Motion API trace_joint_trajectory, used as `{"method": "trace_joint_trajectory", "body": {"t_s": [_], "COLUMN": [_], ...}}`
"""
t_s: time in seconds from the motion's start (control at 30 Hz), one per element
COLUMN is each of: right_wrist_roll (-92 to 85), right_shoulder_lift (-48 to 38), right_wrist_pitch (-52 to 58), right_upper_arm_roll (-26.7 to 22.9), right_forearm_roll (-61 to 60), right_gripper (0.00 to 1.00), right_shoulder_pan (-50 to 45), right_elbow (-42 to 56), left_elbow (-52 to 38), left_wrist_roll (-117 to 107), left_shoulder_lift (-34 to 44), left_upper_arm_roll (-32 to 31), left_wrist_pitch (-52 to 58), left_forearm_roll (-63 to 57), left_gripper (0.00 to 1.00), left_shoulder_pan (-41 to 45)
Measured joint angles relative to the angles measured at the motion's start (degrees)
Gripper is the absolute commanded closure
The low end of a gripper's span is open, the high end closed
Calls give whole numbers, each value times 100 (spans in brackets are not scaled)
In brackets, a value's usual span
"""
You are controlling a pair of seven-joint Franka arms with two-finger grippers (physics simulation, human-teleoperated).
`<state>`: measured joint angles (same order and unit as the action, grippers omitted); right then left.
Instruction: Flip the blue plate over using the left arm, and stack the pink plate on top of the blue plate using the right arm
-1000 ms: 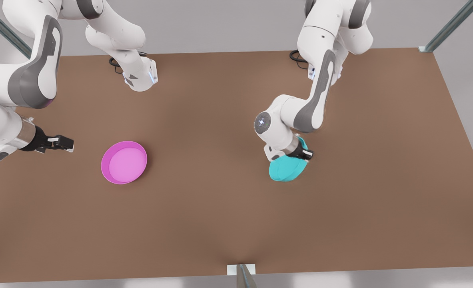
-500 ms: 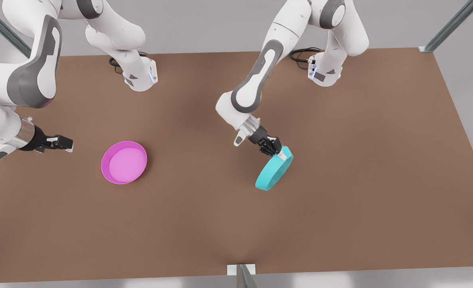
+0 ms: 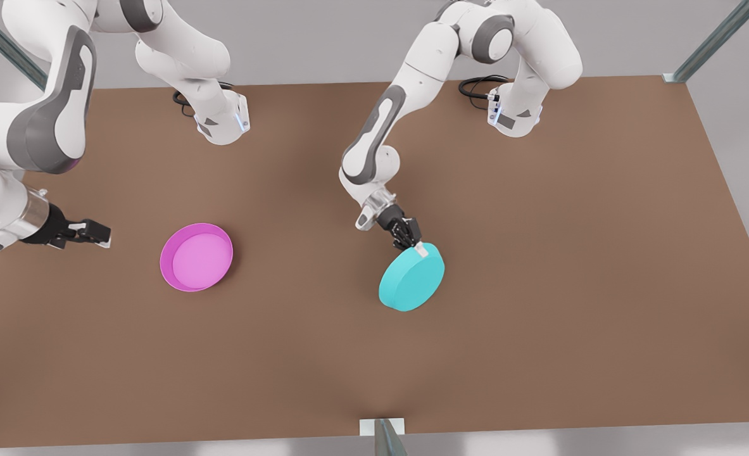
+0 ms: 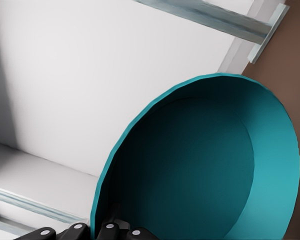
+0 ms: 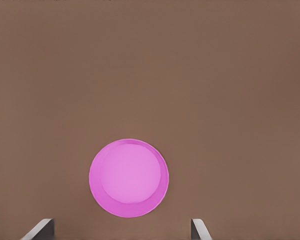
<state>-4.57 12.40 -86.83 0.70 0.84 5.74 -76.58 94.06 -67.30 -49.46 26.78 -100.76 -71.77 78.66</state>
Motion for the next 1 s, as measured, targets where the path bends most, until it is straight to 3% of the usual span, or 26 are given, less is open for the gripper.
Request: {"method": "trace_joint_trajectory", "body": {"t_s": [0.03,0.07,0.1,0.3,0.47,0.57,0.63,0.77,0.9,0.93,0.97,1.0], "right_wrist_roll": [0,8,8,7,0,-74,-741,-1119,-1477,-1680,-2433,-2674], "right_shoulder_lift": [-1,0,0,8,9,5,257,486,902,964,985,1029], "right_wrist_pitch": [0,0,0,-74,-79,-21,498,33,-131,-416,-980,-1352], "right_upper_arm_roll": [0,1,0,0,0,15,36,9,52,53,53,44], "right_forearm_roll": [23,14,20,13,25,87,137,-1276,-1737,-1688,-1739,-1758], "right_gripper": [0,0,0,0,0,0,0,0,0,0,0,0], "right_shoulder_pan": [4,31,55,60,147,95,69,873,1157,1181,1368,1514], "right_elbow": [65,73,73,73,73,53,12,-799,-1113,-1218,-1676,-1965], "left_elbow": [-1,-1,-1,-214,-1939,-2370,-2361,-2278,-2261,-2268,-2276,-2277], "left_wrist_roll": [-41,12,56,-2,147,2232,3437,5638,6026,6014,6008,6004], "left_shoulder_lift": [-34,-30,-29,-37,-312,771,1481,1746,1978,2215,2625,2981], "left_upper_arm_roll": [2,2,2,-343,-1180,-999,-532,1738,2531,2193,1131,-546], "left_wrist_pitch": [-1,-4,20,147,1060,896,866,1556,1996,2074,2119,2119], "left_forearm_roll": [3,16,46,289,1484,3241,4711,7349,8603,8748,8768,8566], "left_gripper": [79,27,0,0,0,0,0,0,0,0,0,0], "left_shoulder_pan": [35,36,56,76,61,-877,-1589,-1669,-1869,-2410,-3382,-4759]}}
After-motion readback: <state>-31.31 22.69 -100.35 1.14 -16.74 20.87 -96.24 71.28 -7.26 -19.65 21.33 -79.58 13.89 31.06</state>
